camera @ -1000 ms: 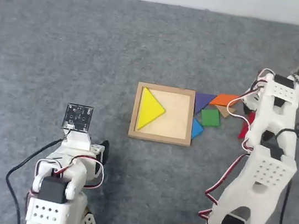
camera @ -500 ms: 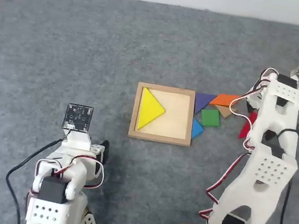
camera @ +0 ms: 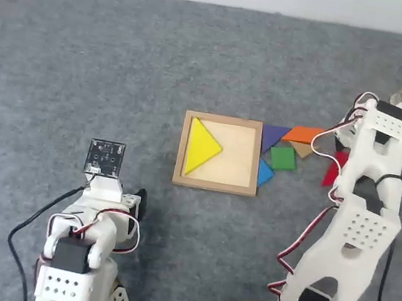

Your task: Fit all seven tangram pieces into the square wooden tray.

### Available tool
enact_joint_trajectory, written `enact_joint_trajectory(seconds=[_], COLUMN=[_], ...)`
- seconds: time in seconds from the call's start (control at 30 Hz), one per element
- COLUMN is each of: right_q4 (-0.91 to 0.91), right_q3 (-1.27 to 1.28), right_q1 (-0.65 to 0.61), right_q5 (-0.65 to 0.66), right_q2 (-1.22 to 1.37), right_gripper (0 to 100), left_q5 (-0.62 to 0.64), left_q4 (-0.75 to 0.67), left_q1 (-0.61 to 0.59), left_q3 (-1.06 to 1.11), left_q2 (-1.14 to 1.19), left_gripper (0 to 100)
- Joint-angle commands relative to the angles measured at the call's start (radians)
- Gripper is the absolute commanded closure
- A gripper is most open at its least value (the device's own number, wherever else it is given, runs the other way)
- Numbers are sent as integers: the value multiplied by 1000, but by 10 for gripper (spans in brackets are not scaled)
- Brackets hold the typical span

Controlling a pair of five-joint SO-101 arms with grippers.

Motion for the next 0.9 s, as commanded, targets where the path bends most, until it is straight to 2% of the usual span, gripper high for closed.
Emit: enact_joint_trajectory(seconds=[0.0, 0.3, 0.47, 0.63, 0.73, 0.87], right_q4=[5, 93, 163, 277, 341, 387], right_q3=[-41, -75, -130, -230, -279, -282], right_q1=[2, 2, 15, 48, 1, -105], right_q5=[-3, -2, 141, 164, 215, 219], right_q2=[-7, -24, -54, -88, -111, -93], right_gripper=[799, 795, 704, 676, 674, 674], left_q5=[8, 8, 8, 8, 8, 8], left_q4=[-6, -6, -6, -6, -6, -6], left_q1=[-6, -6, -6, -6, -6, -6], left_q3=[-2, -2, -2, -2, -2, -2], left_q2=[-20, -20, -20, -20, -20, -20], left_gripper=[848, 848, 848, 848, 848, 848])
